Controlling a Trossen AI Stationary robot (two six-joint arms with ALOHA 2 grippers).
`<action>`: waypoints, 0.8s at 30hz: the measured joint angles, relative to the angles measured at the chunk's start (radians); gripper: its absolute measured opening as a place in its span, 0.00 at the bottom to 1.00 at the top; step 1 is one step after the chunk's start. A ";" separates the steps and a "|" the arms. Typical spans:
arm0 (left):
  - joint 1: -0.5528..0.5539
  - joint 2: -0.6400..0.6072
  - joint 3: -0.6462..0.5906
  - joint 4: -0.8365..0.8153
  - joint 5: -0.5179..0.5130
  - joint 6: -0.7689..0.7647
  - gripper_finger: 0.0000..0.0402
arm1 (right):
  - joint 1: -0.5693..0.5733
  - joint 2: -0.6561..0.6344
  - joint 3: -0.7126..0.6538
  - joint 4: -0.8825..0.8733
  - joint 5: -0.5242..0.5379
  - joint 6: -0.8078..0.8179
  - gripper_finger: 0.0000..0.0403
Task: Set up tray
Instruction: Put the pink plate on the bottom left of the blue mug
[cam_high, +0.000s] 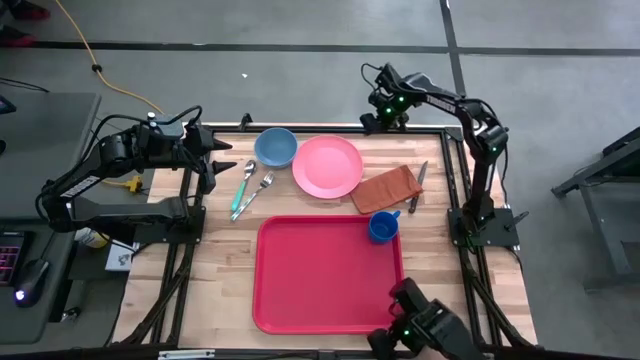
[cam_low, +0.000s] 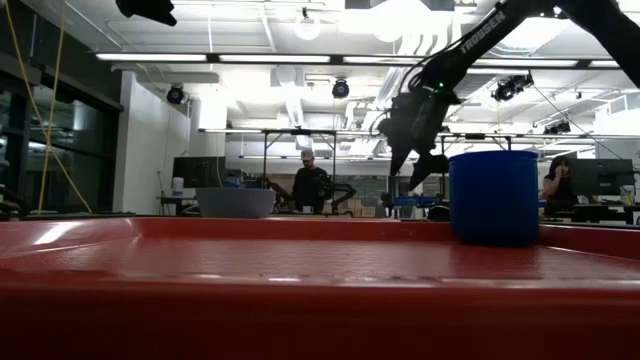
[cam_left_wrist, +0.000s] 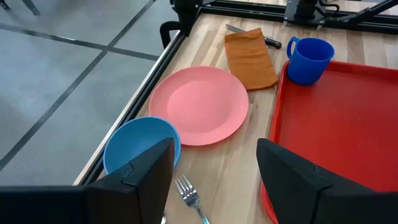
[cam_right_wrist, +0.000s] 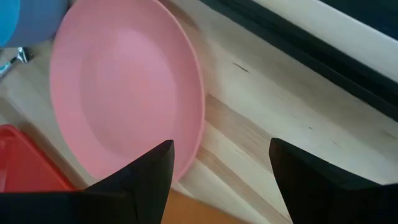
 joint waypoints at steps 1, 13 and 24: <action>0.000 0.000 0.000 0.000 0.000 0.000 0.65 | 0.006 0.003 -0.006 0.018 -0.001 0.010 0.60; 0.000 0.000 0.000 0.000 -0.001 -0.006 0.65 | 0.016 0.004 -0.297 0.310 -0.138 0.174 0.60; 0.000 0.000 0.000 -0.001 -0.006 -0.005 0.65 | 0.069 0.000 -0.408 0.491 -0.166 0.261 0.60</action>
